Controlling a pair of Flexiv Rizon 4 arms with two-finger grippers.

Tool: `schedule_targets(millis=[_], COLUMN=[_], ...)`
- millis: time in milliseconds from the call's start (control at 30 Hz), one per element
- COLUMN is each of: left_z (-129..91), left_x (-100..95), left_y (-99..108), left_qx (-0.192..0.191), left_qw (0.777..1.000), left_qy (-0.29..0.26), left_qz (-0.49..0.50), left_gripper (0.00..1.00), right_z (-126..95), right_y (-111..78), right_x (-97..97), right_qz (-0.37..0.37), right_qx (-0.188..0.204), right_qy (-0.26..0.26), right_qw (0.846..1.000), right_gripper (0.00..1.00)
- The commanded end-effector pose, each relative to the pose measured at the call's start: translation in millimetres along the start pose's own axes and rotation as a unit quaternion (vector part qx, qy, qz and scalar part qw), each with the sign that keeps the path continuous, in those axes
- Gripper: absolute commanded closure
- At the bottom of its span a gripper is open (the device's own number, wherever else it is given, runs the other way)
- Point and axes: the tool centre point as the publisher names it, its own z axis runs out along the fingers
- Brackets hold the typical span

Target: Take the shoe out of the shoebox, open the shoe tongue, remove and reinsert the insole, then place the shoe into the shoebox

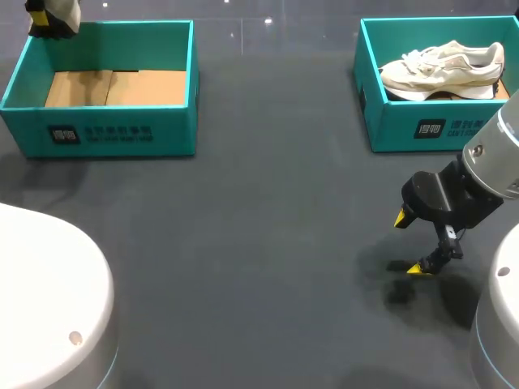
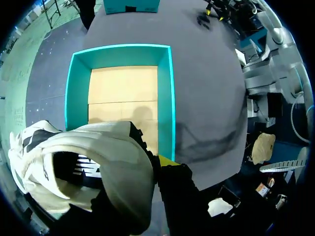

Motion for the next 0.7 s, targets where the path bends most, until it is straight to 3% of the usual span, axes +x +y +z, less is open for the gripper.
schedule_targets(millis=[33,200,467,700], left_z=[1,7,15,17], left_x=[-3.0,1.0,20.4,26.2], left_y=[8,18,31,33], left_qx=[-0.005,-0.031,-0.118,-0.117], left_qw=[0.999,0.99,0.951,0.949], left_qy=[-0.002,-0.018,-0.032,-0.034], left_qz=[0.037,0.139,0.283,0.291], left_gripper=[1.0,1.0,1.0,1.0], right_z=[0,0,0,0], right_y=[0.2,0.2,0.2,0.2], right_x=[1.9,1.9,1.9,1.9], right_qz=[0.0,0.0,0.0,0.0], right_qx=[0.001,0.001,0.001,0.001], right_qy=[-0.002,-0.002,-0.002,-0.002], right_qw=[1.0,1.0,1.0,1.0], right_gripper=[0.0,0.0,0.0,0.0])
